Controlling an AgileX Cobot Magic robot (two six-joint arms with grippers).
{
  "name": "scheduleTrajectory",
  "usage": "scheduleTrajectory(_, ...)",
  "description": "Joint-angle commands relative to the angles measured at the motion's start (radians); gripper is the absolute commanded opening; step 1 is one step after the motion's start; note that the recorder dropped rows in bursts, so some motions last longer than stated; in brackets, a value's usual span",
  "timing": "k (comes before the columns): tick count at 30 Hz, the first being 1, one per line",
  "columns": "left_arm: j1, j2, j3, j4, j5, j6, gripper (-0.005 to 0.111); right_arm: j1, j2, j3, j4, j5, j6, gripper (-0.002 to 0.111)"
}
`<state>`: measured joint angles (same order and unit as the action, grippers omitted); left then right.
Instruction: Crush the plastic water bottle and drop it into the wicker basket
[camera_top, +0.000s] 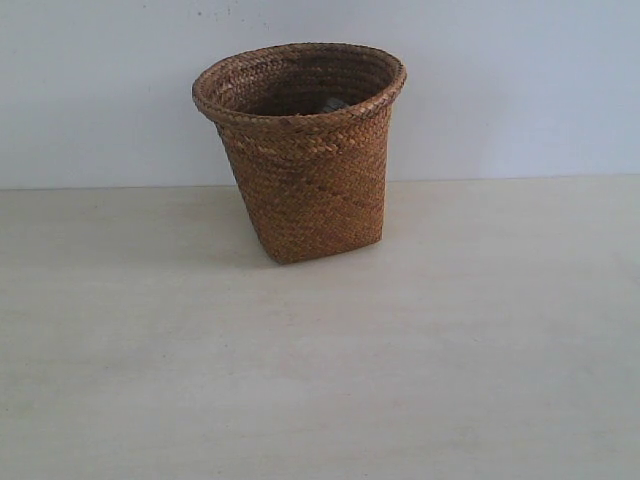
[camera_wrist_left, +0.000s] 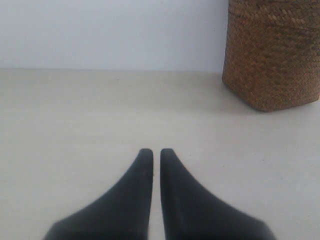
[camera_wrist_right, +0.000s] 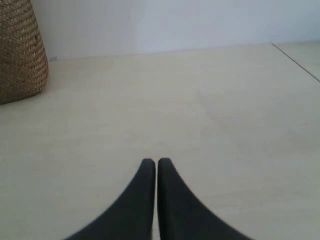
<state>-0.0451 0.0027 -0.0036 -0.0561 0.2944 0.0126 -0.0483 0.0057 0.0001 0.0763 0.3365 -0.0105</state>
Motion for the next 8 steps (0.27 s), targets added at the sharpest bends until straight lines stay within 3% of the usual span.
scheduleTrajectory(1, 0.003, -0.003, 0.004, 0.001, 0.002, -0.004, 0.004, -0.001, -0.006, 0.0, -0.004, -0.003, 0.003, 0.0)
scheduleTrajectory(8, 0.003, -0.003, 0.004, 0.001, 0.002, -0.004, 0.004, -0.001, -0.006, 0.0, -0.004, -0.003, 0.002, 0.0)
